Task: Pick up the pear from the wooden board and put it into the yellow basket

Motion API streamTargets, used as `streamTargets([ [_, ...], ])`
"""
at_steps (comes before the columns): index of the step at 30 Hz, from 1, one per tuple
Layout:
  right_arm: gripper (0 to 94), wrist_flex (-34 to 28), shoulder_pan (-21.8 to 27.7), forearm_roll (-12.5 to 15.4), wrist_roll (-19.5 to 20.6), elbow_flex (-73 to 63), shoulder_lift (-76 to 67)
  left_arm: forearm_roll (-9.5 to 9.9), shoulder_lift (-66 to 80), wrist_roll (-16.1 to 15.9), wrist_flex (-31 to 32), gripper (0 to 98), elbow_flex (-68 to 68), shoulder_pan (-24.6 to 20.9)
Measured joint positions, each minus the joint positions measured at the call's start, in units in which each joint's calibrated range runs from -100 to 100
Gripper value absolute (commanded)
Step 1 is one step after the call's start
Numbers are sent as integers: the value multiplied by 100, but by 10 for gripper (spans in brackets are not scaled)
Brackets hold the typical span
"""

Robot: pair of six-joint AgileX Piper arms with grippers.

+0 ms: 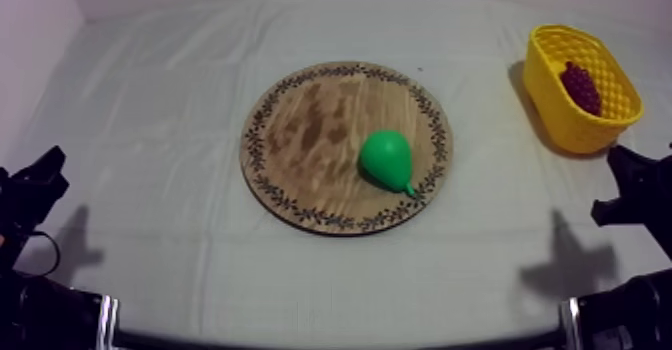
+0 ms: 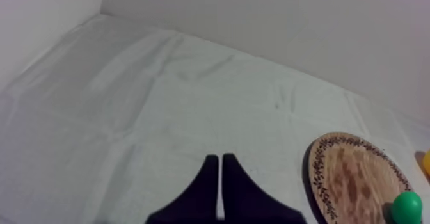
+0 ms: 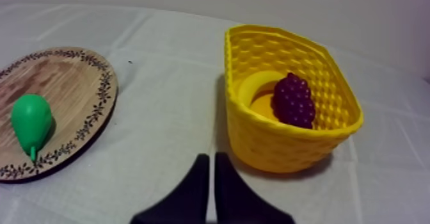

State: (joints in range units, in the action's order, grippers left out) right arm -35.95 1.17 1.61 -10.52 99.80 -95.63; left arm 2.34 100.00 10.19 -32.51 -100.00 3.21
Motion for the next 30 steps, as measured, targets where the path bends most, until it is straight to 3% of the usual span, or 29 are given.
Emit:
streamTargets([
  [18, 6, 0, 0, 0, -77, 0, 0, 0, 0, 0, 0, 1, 0, 0],
  [24, 6, 185, -34, 208, -462, -183, 79, 0, 0, 0, 0, 1, 0, 0],
  [30, 7, -454, -283, 305, -865, -1238, 696, 0, 0, 0, 0, 1, 0, 0],
])
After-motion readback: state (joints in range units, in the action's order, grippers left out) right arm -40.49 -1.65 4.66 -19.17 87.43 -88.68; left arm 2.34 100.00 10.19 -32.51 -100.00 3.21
